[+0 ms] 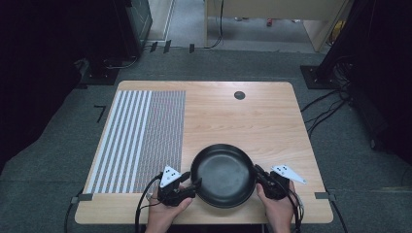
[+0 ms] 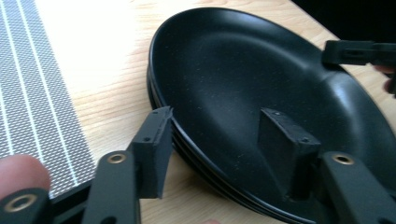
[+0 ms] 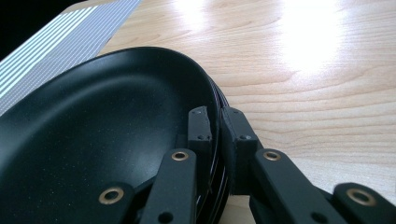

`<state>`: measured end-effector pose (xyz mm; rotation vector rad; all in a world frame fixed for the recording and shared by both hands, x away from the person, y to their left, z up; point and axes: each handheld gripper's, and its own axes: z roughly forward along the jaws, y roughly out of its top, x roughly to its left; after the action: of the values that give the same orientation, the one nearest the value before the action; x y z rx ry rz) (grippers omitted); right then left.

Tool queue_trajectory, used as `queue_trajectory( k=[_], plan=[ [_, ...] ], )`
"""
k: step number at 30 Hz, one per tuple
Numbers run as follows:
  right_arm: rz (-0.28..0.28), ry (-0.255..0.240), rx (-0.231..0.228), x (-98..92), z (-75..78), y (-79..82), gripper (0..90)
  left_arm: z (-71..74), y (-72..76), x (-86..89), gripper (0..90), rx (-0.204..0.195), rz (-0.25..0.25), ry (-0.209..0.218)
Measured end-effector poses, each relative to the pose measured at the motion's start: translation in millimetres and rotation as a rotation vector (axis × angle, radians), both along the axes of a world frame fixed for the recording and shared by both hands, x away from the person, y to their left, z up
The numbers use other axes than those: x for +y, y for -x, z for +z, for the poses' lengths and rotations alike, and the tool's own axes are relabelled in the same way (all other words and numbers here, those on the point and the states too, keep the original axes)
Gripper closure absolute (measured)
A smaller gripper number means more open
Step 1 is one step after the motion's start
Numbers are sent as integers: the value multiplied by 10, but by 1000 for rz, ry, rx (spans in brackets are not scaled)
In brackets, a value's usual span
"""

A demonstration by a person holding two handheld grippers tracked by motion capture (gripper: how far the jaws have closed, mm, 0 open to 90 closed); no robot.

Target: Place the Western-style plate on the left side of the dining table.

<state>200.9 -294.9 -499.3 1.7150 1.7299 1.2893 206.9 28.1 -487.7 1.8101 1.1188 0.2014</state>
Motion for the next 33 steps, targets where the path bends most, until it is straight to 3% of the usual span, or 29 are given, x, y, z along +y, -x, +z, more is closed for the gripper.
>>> queue_trajectory(
  k=[11,17,25,30,33],
  plan=[
    [1,-52,13,-24,-10,-11,839,-2,-32,13,411,30,0,10],
    [13,-20,11,-14,3,-15,836,-3,-32,-9,388,38,5,-1],
    [12,-43,19,-30,-1,-20,838,2,-34,-15,380,42,1,-8],
    [32,-59,25,-27,-8,-22,838,-52,-48,-59,343,118,-23,-12],
    [68,-82,35,32,-29,-22,834,-48,-25,-76,334,105,0,-28]
  ],
)
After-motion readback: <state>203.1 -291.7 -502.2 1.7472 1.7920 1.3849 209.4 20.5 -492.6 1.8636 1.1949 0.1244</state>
